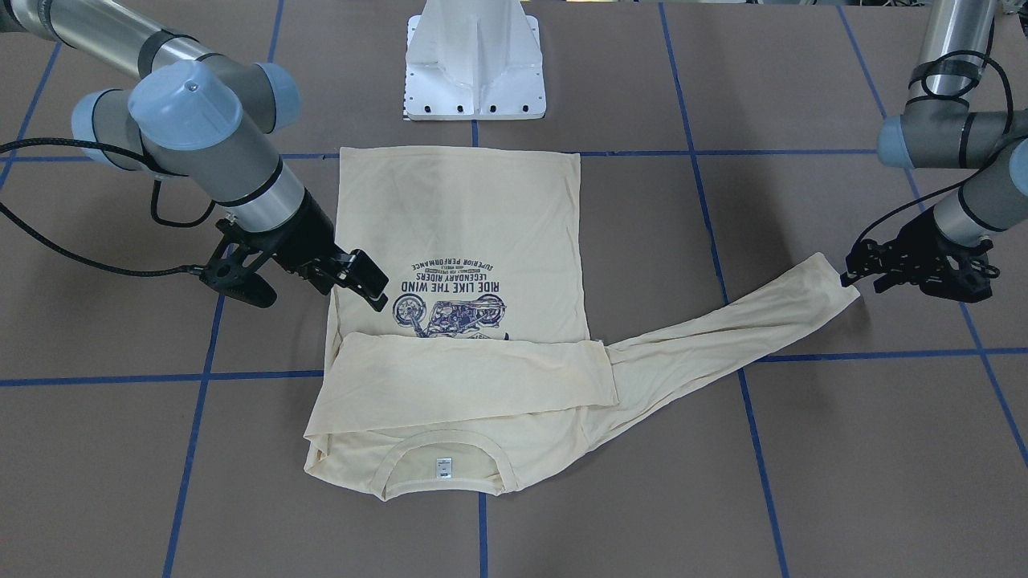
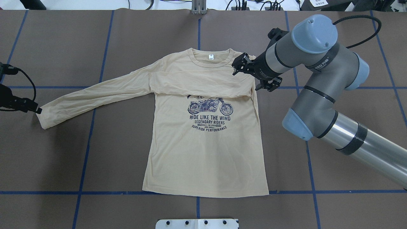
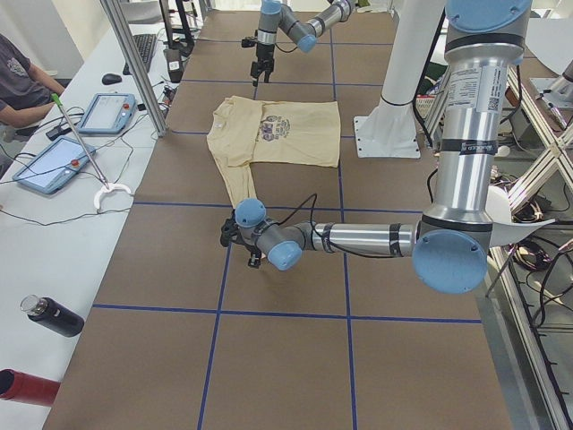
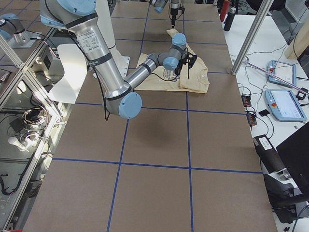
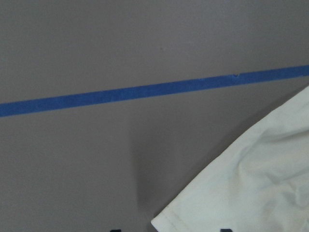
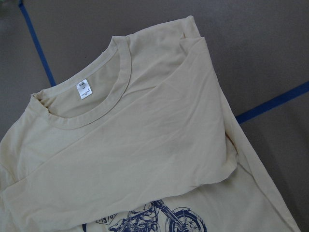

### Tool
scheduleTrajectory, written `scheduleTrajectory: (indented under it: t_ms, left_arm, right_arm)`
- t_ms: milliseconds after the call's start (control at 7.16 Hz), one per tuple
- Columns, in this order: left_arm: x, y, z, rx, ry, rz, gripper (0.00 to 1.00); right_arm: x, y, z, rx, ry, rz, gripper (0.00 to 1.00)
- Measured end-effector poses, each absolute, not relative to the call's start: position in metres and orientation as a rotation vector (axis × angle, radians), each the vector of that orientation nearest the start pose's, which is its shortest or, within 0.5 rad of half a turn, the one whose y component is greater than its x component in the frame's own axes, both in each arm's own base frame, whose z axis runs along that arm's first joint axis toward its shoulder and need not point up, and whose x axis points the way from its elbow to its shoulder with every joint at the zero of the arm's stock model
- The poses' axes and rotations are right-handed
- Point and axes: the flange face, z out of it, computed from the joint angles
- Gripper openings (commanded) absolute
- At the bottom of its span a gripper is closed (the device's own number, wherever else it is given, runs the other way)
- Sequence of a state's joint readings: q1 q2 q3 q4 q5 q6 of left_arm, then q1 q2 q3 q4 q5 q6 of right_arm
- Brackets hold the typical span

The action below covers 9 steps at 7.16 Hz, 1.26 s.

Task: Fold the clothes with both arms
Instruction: 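Release the sleeve and withdraw the right gripper while the left gripper grasps the other cuff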

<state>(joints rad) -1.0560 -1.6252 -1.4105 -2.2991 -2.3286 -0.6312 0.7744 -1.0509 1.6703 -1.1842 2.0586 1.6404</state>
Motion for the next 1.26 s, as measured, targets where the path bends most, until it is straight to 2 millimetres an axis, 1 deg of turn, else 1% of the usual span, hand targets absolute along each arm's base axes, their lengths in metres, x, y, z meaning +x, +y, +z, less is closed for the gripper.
scheduleTrajectory:
  t_ms: [279, 419, 559, 698, 838, 978, 1257]
  left_arm:
    - [0.212, -0.504, 0.630, 0.096, 0.934, 0.129, 0.55]
    - [0.215, -0.507, 0.631, 0.093, 0.933, 0.129, 0.52]
    - [0.216, -0.509, 0.632, 0.091, 0.932, 0.129, 0.41]
    - [0.217, -0.509, 0.633, 0.089, 0.931, 0.130, 0.26]
    - [0.218, -0.509, 0.634, 0.087, 0.930, 0.131, 0.17]
    - [0.220, -0.508, 0.635, 0.084, 0.929, 0.133, 0.00]
    - [0.225, -0.507, 0.634, 0.079, 0.933, 0.141, 0.00]
  right_arm:
    - [-0.403, -0.519, 0.274, -0.079, -1.084, 0.517, 0.99]
    - [-0.401, -0.519, 0.276, -0.079, -1.083, 0.518, 0.99]
    - [-0.400, -0.518, 0.277, -0.078, -1.081, 0.519, 0.99]
    - [-0.400, -0.517, 0.278, -0.077, -1.081, 0.520, 0.99]
    - [-0.400, -0.517, 0.278, -0.077, -1.080, 0.520, 0.99]
    - [-0.399, -0.517, 0.281, -0.077, -1.077, 0.522, 0.99]
    - [-0.395, -0.516, 0.285, -0.076, -1.074, 0.526, 0.99]
